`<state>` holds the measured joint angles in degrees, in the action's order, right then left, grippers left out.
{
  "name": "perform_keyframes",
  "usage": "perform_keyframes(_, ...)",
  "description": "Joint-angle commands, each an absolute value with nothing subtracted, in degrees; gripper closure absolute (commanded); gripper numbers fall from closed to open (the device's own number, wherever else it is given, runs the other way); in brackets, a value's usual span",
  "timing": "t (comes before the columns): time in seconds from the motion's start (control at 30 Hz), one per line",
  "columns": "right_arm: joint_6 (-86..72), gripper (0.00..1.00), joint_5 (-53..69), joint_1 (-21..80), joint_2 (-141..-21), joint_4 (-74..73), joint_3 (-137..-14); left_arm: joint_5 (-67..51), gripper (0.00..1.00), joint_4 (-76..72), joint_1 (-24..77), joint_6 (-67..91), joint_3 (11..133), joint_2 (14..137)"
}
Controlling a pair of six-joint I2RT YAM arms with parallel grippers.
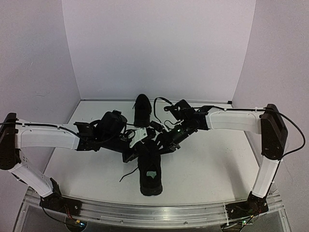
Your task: Tie the shoes
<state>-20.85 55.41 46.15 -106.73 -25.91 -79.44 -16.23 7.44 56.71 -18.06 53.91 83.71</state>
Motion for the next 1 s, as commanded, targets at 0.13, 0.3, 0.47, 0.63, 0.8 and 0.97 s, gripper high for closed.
perform_keyframes(0.13, -19.65, 0.95, 56.85, 46.68, -107.56, -24.47, -82.4, -16.22, 1.0, 6.14, 57.0, -18.02, 55.26, 84.36)
perform_keyframes(0.3, -20.39, 1.0, 55.5, 46.7, -106.33, -24.6, -81.47, -15.03, 0.98, 10.12, 56.97, -18.69, 55.25, 83.35)
perform_keyframes(0.47, -20.66, 1.0, 54.73, 46.72, -104.93, -24.7, -80.03, -13.33, 0.95, 15.4, 56.87, -19.56, 53.62, 80.17)
perform_keyframes(0.63, -20.57, 1.0, 54.5, 46.71, -104.84, -24.78, -79.96, -9.74, 0.8, 15.38, 56.14, -15.61, 52.43, 77.77)
perform_keyframes(0.8, -20.34, 1.0, 54.58, 46.67, -105.5, -25.26, -80.58, -9.94, 0.58, 12.0, 48.59, -5.86, 53.62, 78.4)
perform_keyframes(0.97, -19.88, 1.0, 54.21, 46.67, -105.61, -26.13, -80.7, -9.13, 0.54, 17.31, 43.38, -1.63, 59.36, 87.45)
